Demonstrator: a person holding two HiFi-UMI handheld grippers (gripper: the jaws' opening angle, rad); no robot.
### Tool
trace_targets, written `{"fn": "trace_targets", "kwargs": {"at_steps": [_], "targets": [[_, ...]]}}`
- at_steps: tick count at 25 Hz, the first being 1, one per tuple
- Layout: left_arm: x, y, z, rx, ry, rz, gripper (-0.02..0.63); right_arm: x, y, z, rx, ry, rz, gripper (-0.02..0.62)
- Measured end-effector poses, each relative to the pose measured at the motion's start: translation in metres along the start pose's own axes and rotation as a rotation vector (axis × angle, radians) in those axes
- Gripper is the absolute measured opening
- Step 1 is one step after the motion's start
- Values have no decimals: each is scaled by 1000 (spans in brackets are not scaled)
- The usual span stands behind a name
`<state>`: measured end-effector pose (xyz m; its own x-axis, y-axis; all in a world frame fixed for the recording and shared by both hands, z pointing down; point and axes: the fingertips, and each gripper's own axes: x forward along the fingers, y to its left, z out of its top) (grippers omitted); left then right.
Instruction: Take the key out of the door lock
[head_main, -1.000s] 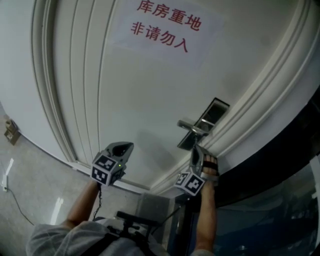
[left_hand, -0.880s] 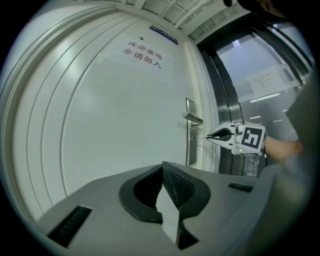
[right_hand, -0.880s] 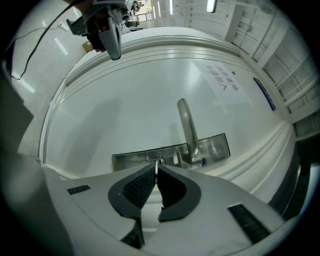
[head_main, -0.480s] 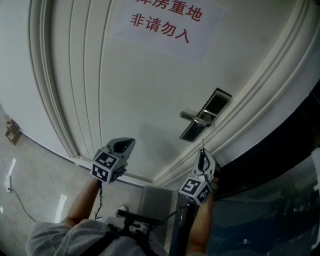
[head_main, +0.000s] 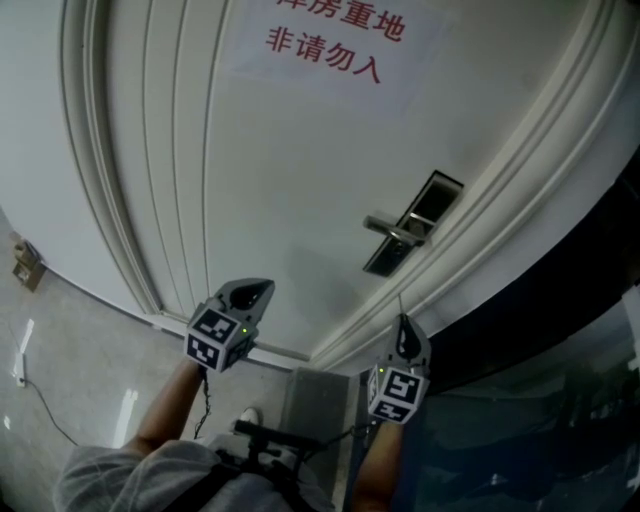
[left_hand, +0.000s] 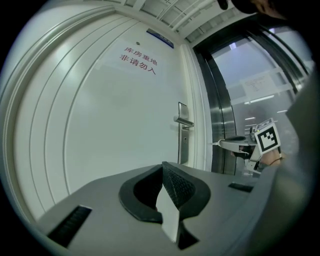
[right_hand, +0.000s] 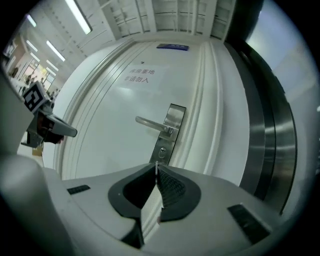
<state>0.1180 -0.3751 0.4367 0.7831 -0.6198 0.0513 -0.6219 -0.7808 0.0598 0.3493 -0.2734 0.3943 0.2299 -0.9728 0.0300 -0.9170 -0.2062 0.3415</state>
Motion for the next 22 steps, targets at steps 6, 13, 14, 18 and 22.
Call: {"fn": "trace_targets", "kwargs": {"at_steps": [6,13,14,18,22], "targets": [[-13,-1,1,3,-7,6,8,-22,15,-6,163,-6,20,21],[-30,-6,-4,7,-14,10,8,-47,31,-5,210,-6,15,21],[-33,-7,-6,11,-11,11,8,-51,33,-7,217,-3,14,21],[-45,-11,-13,8,-12,14,8,-65,40,-16,232,9,14,21],[-54,-12,-18,6,-11,17,8,-73,46,-21,236,21,10,21]]}}
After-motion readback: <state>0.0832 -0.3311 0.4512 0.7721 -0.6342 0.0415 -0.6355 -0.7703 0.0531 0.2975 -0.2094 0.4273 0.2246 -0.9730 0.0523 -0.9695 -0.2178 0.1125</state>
